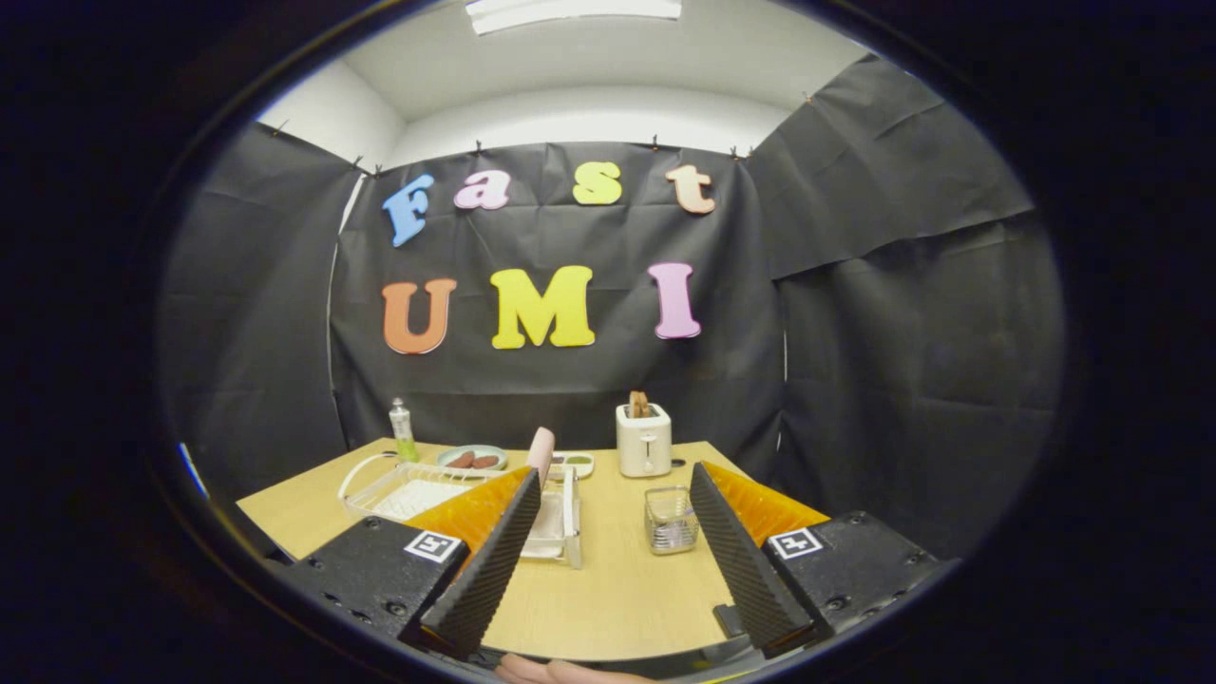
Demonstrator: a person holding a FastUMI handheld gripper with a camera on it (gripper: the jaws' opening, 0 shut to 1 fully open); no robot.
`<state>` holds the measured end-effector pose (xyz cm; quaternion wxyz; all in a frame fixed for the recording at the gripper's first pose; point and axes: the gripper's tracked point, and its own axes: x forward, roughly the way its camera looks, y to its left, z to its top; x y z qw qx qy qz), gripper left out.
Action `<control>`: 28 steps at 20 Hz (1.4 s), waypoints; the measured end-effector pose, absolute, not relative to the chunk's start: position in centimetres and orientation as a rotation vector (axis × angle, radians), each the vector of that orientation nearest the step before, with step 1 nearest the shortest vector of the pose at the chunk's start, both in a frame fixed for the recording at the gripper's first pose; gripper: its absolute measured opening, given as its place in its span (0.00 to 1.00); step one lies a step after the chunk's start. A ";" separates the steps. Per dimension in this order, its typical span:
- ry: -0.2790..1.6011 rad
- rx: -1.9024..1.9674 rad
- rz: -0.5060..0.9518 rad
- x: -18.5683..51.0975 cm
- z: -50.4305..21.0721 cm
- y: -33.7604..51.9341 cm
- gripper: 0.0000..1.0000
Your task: Take the plate from the dish rack, then take the spoon from the basket and place it into the plate.
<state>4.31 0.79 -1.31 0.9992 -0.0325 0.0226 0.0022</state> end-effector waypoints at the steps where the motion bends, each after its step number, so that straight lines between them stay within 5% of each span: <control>1: 0.070 -0.088 0.019 5.3 -1.3 1.4 1.00; 10: 0.406 -0.257 0.121 20.0 0.1 9.5 1.00; 21: 0.962 -0.543 -0.195 31.4 -4.8 10.1 0.97; 23: 0.975 -0.534 -0.248 32.3 -4.4 10.2 0.91; 28: 1.049 -0.430 -0.340 32.5 -4.8 10.0 0.53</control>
